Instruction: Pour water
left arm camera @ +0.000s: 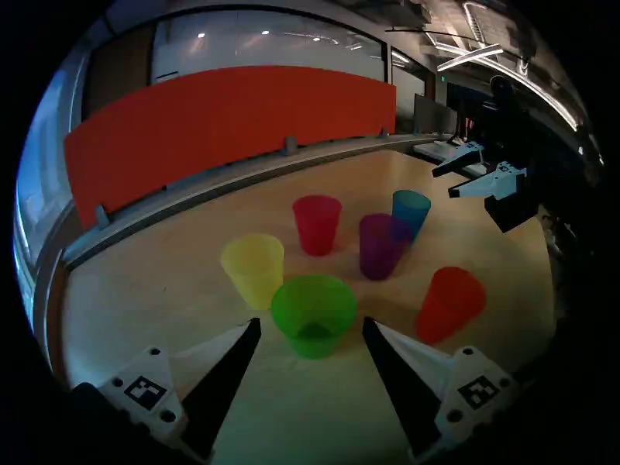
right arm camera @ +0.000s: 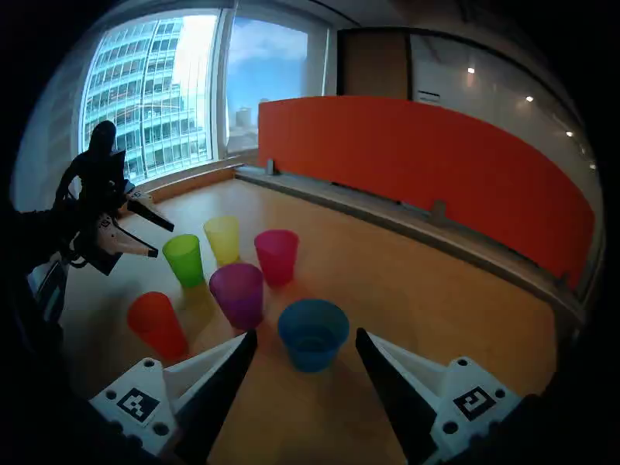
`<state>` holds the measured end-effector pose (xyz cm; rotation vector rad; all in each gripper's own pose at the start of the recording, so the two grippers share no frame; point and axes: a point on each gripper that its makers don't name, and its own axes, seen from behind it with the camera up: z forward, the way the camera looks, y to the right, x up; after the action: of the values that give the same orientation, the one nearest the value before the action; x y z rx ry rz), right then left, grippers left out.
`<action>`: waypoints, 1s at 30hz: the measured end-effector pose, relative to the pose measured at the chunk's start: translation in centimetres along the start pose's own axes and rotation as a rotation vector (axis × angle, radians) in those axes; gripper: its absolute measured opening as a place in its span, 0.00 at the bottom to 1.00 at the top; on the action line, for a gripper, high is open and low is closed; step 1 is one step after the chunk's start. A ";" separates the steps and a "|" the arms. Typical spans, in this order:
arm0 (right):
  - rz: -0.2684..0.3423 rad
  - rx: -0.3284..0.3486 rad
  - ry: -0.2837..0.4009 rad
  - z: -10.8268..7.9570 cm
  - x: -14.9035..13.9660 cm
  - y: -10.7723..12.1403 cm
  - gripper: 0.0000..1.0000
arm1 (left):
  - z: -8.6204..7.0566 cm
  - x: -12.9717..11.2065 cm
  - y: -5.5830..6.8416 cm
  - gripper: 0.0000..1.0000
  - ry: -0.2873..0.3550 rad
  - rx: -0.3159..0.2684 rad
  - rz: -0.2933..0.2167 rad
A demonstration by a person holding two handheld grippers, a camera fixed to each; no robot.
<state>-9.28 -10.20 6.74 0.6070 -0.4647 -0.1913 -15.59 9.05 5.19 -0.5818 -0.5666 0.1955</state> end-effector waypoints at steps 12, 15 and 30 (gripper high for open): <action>-0.001 0.004 -0.014 1.0 -0.3 0.3 0.99 | 1.7 -0.9 -0.2 0.98 -0.055 -0.016 -0.004; 0.000 0.006 -0.016 1.3 -0.4 0.4 0.99 | 2.1 -0.9 -0.2 0.98 -0.060 -0.023 -0.009; -0.008 0.009 -0.030 2.0 -0.8 0.8 0.98 | 3.9 -0.7 0.4 0.98 -0.073 -0.048 -0.001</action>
<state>-10.91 -10.34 8.36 0.6155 -0.4922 -0.2063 -18.36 10.90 7.29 -0.6223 -0.6442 0.2031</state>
